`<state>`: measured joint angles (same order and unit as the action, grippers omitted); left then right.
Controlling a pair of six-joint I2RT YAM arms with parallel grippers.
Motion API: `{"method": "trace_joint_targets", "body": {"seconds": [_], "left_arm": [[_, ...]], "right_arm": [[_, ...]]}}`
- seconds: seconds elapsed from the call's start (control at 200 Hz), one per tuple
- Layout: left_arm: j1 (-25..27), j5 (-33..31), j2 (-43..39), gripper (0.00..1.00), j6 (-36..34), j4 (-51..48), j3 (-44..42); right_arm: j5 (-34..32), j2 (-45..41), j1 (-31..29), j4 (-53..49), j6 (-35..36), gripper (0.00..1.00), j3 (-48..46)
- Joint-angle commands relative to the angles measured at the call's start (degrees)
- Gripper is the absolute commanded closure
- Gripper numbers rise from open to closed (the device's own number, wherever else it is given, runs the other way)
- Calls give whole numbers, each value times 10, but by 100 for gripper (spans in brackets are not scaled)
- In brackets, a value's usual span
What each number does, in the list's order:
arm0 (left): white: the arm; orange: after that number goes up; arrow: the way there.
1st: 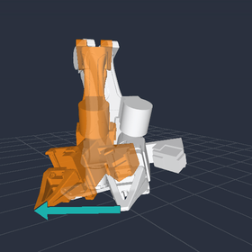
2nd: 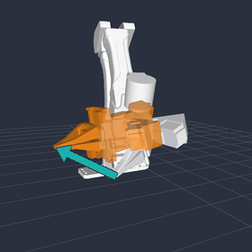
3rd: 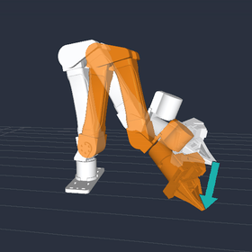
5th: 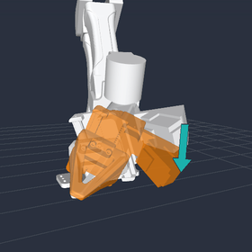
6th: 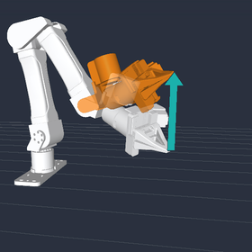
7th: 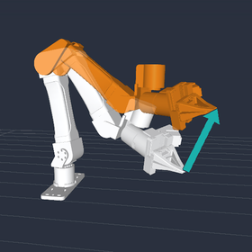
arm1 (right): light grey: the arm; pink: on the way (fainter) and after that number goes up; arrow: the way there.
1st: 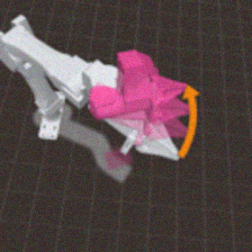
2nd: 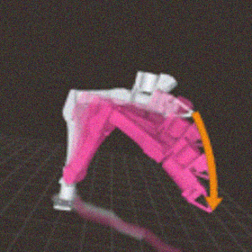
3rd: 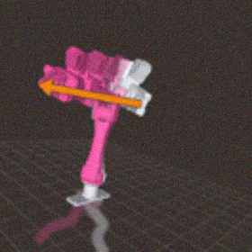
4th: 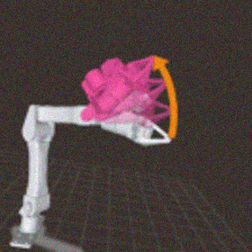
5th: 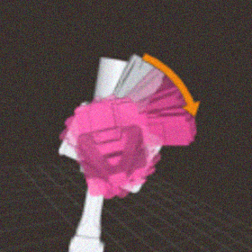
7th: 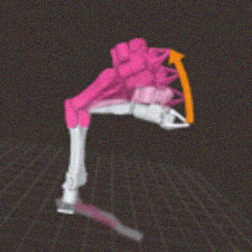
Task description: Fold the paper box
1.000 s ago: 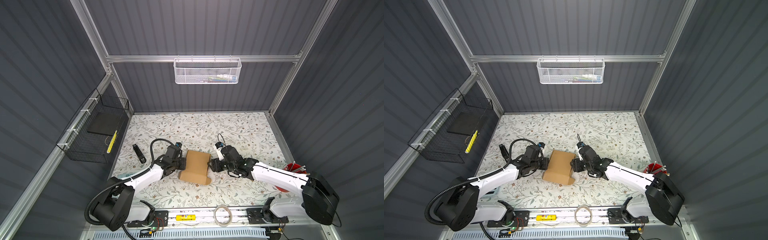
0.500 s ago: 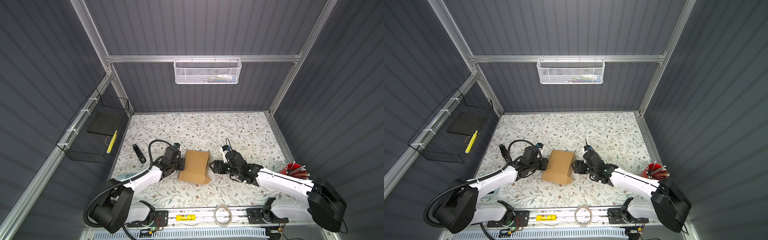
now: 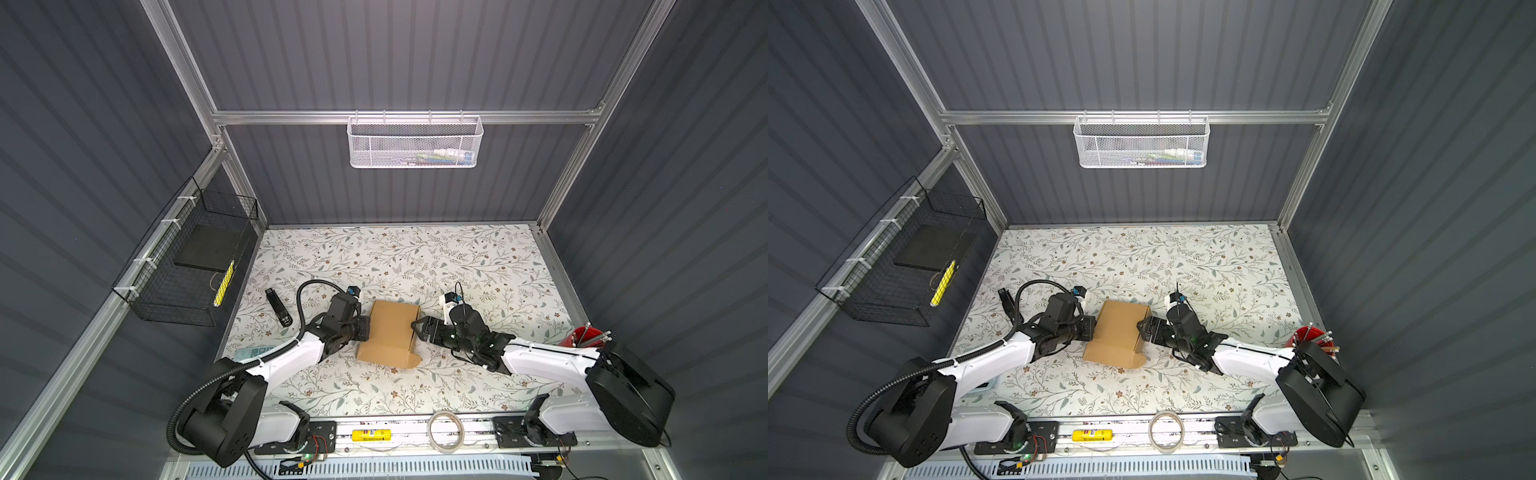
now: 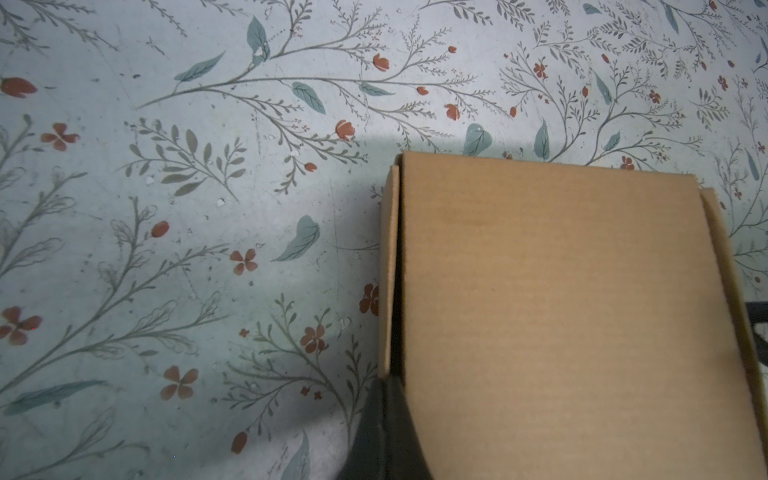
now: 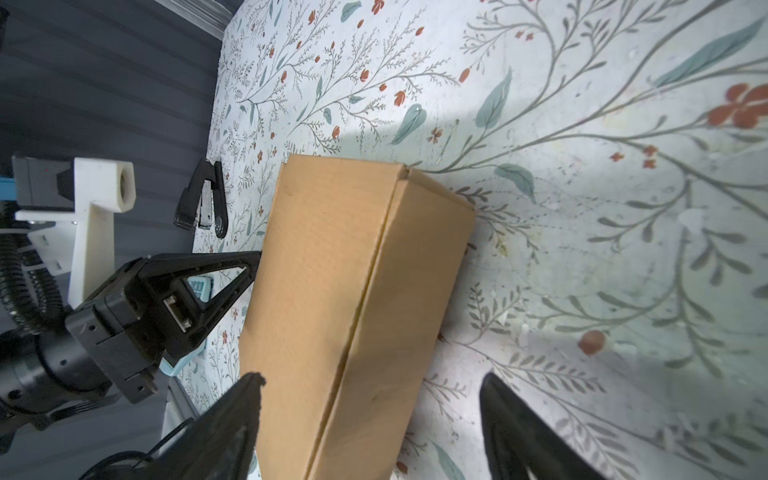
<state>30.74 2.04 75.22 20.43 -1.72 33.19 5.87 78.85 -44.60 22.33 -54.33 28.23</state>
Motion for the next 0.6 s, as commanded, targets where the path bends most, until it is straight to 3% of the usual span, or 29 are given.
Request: {"method": "trace_joint_targets", "body": {"seconds": [0.0,0.595], "left_arm": [[-2,7,-2,100,9,-17,-15],[-3,16,-2,100,7,-10,-15]], "right_arm": [[10,26,5,97,-49,18,-22],[70,189,13,346,-136,23,-43]]}}
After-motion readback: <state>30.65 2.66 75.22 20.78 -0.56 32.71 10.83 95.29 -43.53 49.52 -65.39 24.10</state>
